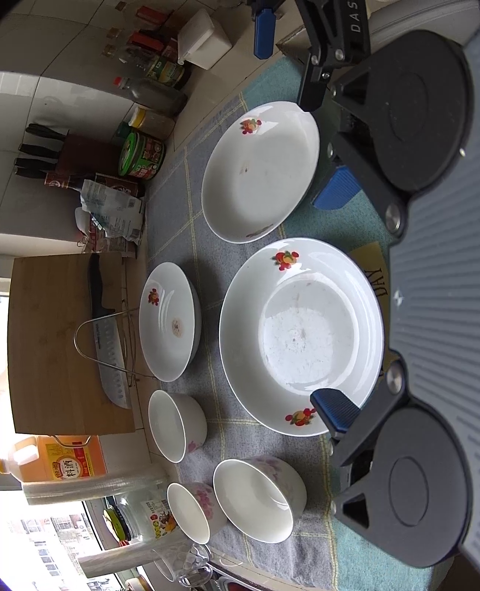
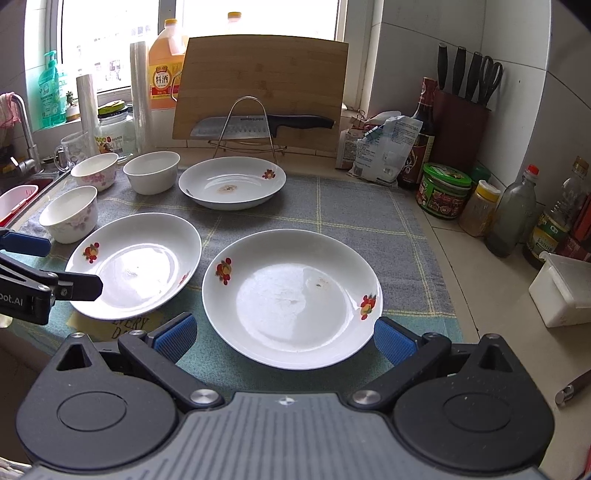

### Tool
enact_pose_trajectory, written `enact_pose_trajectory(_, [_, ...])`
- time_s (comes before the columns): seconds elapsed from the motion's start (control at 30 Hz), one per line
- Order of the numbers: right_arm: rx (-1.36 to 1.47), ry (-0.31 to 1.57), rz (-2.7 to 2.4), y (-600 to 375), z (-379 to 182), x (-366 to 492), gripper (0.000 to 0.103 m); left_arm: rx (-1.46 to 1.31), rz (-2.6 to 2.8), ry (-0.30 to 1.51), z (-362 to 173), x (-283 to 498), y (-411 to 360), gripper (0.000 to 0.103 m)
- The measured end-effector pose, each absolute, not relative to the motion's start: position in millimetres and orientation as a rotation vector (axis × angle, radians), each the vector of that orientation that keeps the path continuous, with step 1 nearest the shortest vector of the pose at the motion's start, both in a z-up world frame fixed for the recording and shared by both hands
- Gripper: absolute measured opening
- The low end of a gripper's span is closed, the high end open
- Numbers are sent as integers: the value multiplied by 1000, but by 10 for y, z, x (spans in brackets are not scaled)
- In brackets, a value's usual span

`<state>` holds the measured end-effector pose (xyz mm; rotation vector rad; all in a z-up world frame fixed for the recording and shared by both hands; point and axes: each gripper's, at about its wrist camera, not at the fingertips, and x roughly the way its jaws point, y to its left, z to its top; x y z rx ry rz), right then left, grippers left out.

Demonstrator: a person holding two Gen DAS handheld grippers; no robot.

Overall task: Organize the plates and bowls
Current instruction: 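Move the left gripper toward the flower-print white plate on the mat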

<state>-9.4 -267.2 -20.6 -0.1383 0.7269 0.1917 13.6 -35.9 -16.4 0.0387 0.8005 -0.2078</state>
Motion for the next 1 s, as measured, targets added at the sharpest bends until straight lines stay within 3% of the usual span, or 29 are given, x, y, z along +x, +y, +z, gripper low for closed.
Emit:
enact_pose_trajectory(0.53, [-147,873,287,-2937,-772,213,103,18,-158,849,-279,315,-694,102])
enact_pose_trajectory(1.0, [-211,851,398,-3000,-1011,514,103,11,-84,910,-337,487,-894,102])
